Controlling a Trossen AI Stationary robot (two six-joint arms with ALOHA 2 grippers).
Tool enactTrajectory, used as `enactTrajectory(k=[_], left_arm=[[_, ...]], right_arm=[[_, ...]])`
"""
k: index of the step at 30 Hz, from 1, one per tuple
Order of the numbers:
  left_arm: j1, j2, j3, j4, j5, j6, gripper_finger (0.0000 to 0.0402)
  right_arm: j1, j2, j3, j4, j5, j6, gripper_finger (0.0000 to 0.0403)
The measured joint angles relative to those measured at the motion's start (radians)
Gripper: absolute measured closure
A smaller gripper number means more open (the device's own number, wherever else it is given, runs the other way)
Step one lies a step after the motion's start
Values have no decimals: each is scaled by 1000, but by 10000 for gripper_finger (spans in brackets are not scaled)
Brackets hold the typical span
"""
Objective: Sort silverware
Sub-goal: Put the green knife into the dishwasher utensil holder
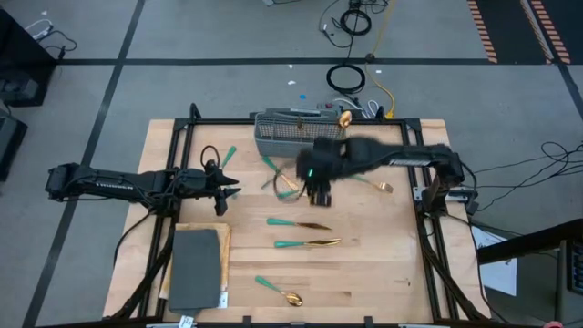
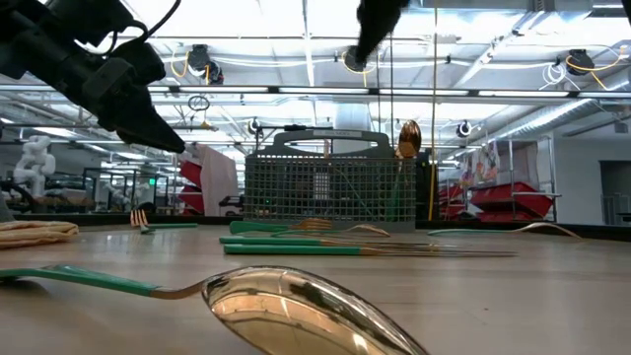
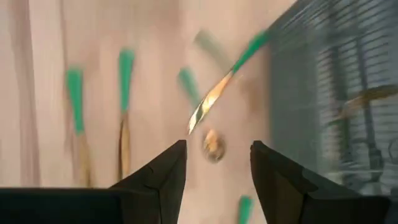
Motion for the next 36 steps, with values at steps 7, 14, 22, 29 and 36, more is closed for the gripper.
enactTrajectory(k=[7, 14, 22, 29, 36], left_arm=[[0, 0, 0, 4, 0, 0, 270], [0, 0, 0, 3, 1, 0, 270], [0, 0, 0, -1, 4, 0, 270], [0, 0, 0, -6, 4, 1, 270], [0, 0, -8, -26, 4, 4, 270]], right_arm=[[48, 125, -213, 135, -153, -9, 236], [45, 281, -226, 205, -261, -65, 236], [51, 347, -218, 350, -333, -75, 236], [50, 418, -214, 402, -335, -74, 236], [49, 453, -212, 396, -275, -97, 266]])
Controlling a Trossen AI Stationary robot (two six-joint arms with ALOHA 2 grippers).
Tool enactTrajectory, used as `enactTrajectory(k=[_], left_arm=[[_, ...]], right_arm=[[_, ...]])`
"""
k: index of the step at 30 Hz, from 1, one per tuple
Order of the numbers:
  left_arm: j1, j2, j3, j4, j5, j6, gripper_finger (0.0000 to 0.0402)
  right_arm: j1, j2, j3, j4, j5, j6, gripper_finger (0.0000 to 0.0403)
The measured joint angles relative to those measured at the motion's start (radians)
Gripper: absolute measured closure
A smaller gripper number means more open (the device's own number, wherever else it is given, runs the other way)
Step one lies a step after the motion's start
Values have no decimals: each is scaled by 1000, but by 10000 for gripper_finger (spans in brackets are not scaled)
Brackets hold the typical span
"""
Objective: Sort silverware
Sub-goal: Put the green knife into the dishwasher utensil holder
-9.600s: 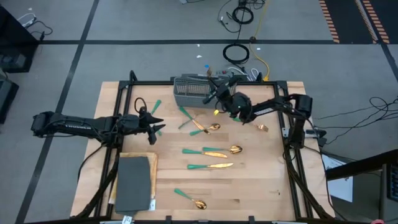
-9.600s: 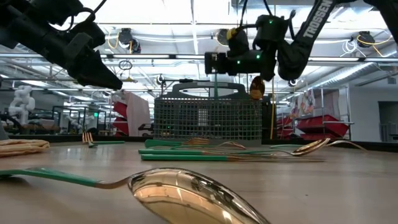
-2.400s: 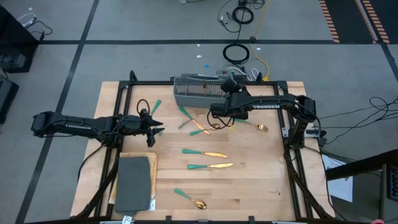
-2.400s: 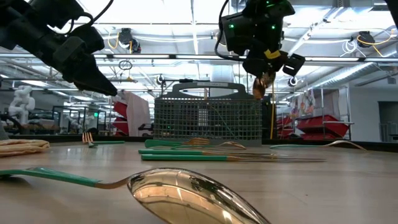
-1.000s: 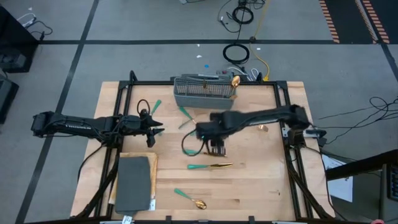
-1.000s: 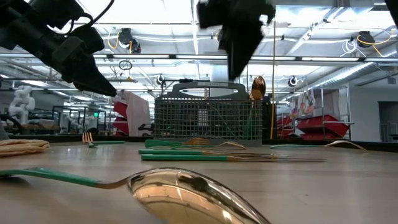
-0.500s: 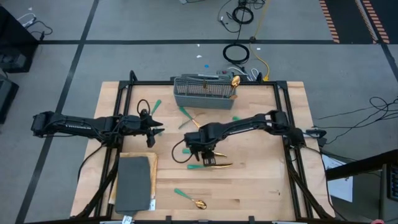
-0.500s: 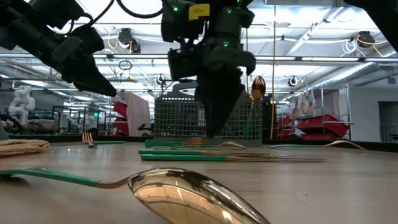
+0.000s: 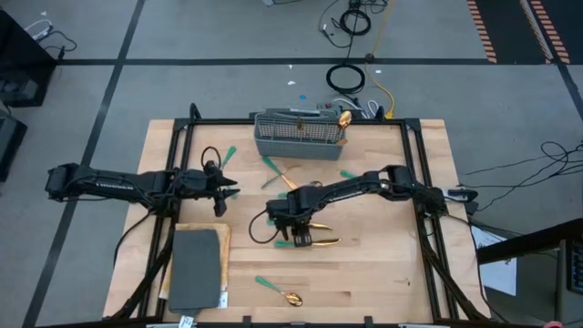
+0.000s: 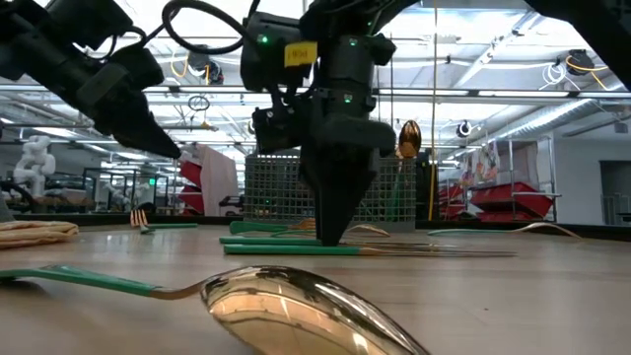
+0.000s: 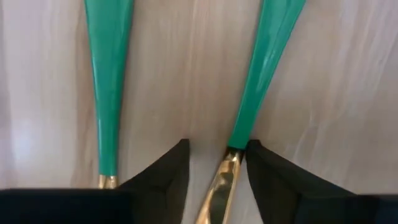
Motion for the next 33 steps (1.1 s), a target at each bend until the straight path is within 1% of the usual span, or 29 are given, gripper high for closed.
enactTrajectory(k=[3, 5, 7, 10, 14, 19, 26, 33], left_arm=[[0, 0, -14, -1, 0, 0, 270], [0, 0, -22, -1, 0, -1, 270], [0, 0, -24, -3, 0, -1, 270], [0, 0, -24, 1, 0, -1, 270], [0, 0, -24, 1, 0, -1, 270], [0, 0, -24, 1, 0, -2, 270], [0, 0, -24, 1, 0, -2, 270], [0, 0, -24, 1, 0, -2, 270]], right_arm=[[8, 0, -12, 3, 49, -19, 329], [5, -1, -30, 13, 54, -21, 375], [1, -3, -57, 37, 56, -20, 391], [3, -7, -77, 53, 77, -13, 396], [20, -6, -63, 27, 108, -9, 399], [54, 7, 11, -71, 176, -9, 401], [71, 20, 127, -219, 223, -11, 402], [80, 19, 213, -374, 351, 6, 403]])
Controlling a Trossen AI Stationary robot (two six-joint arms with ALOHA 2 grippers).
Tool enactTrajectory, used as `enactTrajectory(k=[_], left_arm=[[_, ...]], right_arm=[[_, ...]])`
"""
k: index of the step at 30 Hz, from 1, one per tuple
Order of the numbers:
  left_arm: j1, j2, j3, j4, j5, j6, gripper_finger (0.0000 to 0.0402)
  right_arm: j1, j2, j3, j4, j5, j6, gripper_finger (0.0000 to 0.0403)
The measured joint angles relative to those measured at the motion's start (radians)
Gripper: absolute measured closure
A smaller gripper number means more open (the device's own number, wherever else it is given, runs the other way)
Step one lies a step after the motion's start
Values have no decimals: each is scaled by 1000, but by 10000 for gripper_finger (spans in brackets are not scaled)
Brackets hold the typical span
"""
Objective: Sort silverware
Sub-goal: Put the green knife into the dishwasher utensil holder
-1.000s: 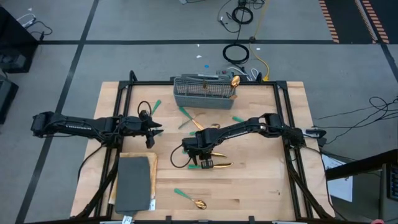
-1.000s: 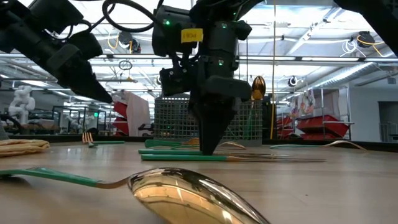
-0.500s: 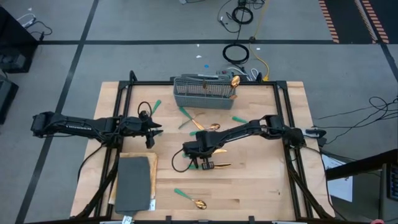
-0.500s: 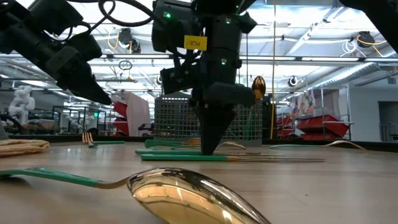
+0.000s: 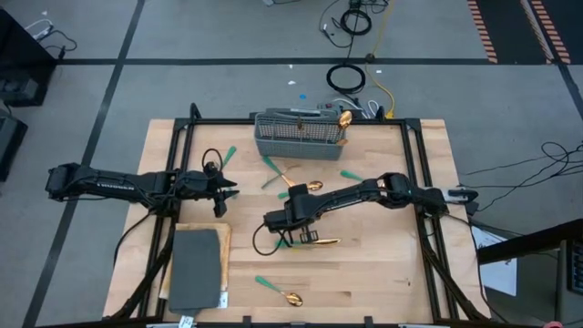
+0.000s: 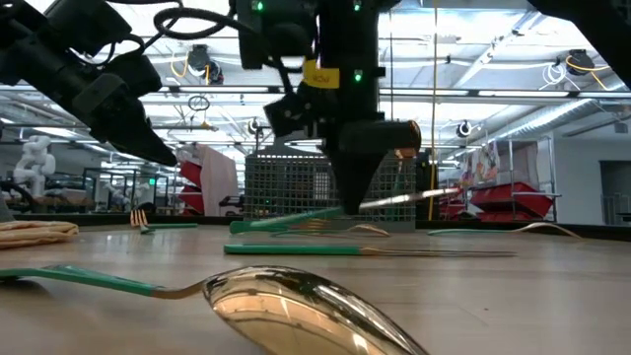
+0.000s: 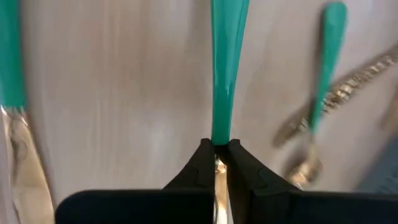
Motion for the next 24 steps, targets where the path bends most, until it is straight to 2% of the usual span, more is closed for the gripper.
enactTrajectory(k=[10, 16, 21, 24], left_arm=[[0, 0, 0, 0, 0, 0, 270], [0, 0, 0, 0, 0, 0, 270], [0, 0, 0, 2, 0, 0, 270], [0, 0, 0, 3, 0, 0, 270]], right_arm=[[-13, -2, 205, -303, 347, -4, 402], [-60, -26, 312, -303, 561, -138, 402], [-145, -25, 354, -300, 621, -264, 402], [-197, -25, 355, -301, 745, -344, 402]])
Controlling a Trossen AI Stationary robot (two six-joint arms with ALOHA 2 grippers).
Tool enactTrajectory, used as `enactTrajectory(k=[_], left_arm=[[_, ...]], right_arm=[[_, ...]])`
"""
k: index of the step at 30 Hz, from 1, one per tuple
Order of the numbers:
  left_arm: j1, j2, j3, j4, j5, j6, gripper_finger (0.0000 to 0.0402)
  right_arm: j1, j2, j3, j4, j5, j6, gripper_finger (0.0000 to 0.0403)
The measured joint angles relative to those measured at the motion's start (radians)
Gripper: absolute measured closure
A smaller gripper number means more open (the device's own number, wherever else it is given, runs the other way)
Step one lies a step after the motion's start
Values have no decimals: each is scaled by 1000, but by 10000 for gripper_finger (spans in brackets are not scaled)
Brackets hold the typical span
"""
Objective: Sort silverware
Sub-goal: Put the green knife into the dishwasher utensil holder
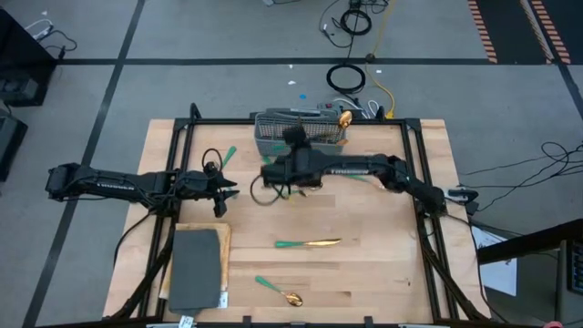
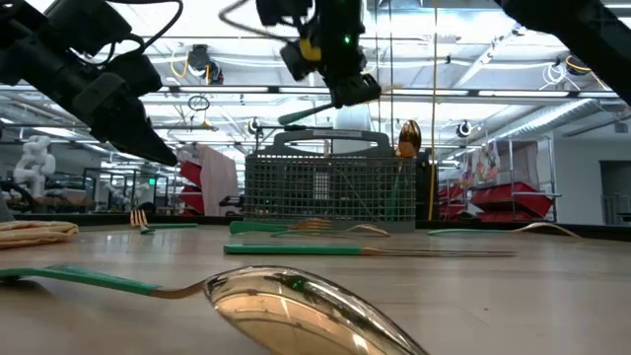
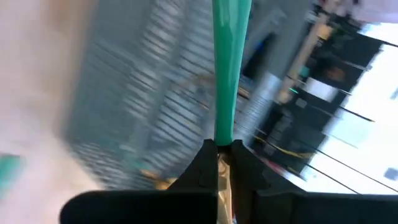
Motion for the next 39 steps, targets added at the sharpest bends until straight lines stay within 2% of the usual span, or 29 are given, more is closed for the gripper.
enactTrajectory(k=[4, 10, 15, 17, 22, 27, 33, 39], left_arm=[[0, 0, 0, 3, -2, 0, 270], [0, 0, 0, 5, -5, 0, 270], [0, 0, 0, 5, -7, 0, 270], [0, 0, 0, 5, -10, 1, 270], [0, 0, 0, 5, -33, 3, 270], [0, 0, 0, 5, -39, 6, 270], [0, 0, 0, 5, -39, 2, 270], [0, 0, 0, 5, -54, 2, 270]], right_arm=[[-63, 0, 0, 13, 141, -107, 402], [-135, 0, 0, 103, 263, -308, 402], [-149, 1, 0, 248, 287, -546, 402], [-149, 1, 0, 309, 288, -594, 402], [-143, 1, -15, 306, 289, -620, 402], [-143, 1, -114, 273, 291, -678, 402], [-143, 1, -240, 322, 315, -714, 402], [-143, 1, -263, 378, 315, -780, 402]])
